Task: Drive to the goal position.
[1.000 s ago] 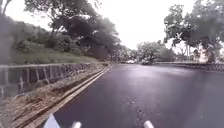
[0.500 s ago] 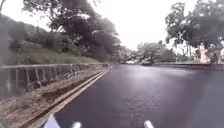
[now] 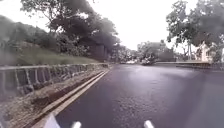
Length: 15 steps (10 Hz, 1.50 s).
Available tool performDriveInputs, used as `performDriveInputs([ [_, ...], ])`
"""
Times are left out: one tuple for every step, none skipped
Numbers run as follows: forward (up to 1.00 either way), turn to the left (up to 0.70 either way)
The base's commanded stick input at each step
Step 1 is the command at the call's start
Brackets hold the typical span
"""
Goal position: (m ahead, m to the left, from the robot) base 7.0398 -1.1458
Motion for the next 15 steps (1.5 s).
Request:
performDriveInputs([
  [0.70,0.00],
  [0.70,0.00],
  [0.70,0.00],
  [0.70,0.00],
  [0.70,0.00],
  [0.70,0.00],
  [0.70,0.00],
  [0.70,0.00],
  [0.70,0.00],
  [0.70,0.00],
  [0.70,0.00],
  [0.70,0.00],
  [0.70,0.00],
  [0.70,0.00],
  [0.70,0.00],
])
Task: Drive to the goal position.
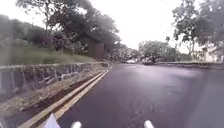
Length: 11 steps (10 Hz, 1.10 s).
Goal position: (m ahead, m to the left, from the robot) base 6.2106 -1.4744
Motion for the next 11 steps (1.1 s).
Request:
performDriveInputs([
  [0.70,0.00],
  [0.70,0.00],
  [0.70,0.00],
  [0.70,0.00],
  [0.70,-0.35],
  [0.70,-0.35],
  [0.70,-0.35],
  [0.70,0.00],
  [0.70,0.00],
  [0.70,-0.03],
  [0.70,-0.16],
])
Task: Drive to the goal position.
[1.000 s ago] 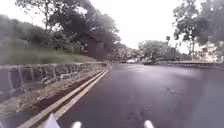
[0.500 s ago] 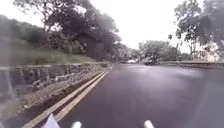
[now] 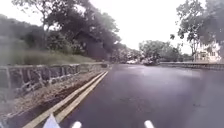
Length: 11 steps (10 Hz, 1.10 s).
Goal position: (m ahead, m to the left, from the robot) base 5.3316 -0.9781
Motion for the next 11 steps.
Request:
performDriveInputs([
  [0.70,-0.29],
  [0.70,-0.24],
  [0.70,-0.13],
  [0.70,-0.02],
  [0.70,0.00],
  [0.70,0.00],
  [0.70,0.00],
  [0.70,0.00],
  [0.70,0.00],
  [0.70,0.00],
  [0.70,0.00],
])
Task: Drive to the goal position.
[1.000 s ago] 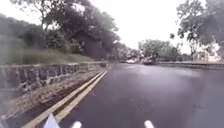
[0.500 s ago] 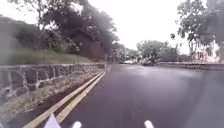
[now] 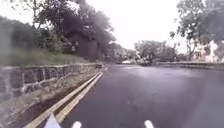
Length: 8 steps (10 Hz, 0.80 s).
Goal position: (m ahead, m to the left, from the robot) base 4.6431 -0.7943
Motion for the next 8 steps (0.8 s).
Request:
performDriveInputs([
  [0.70,0.00],
  [0.70,0.00],
  [0.70,0.00],
  [0.70,0.00],
  [0.70,0.00],
  [0.70,0.00],
  [0.70,0.00],
  [0.70,0.00],
])
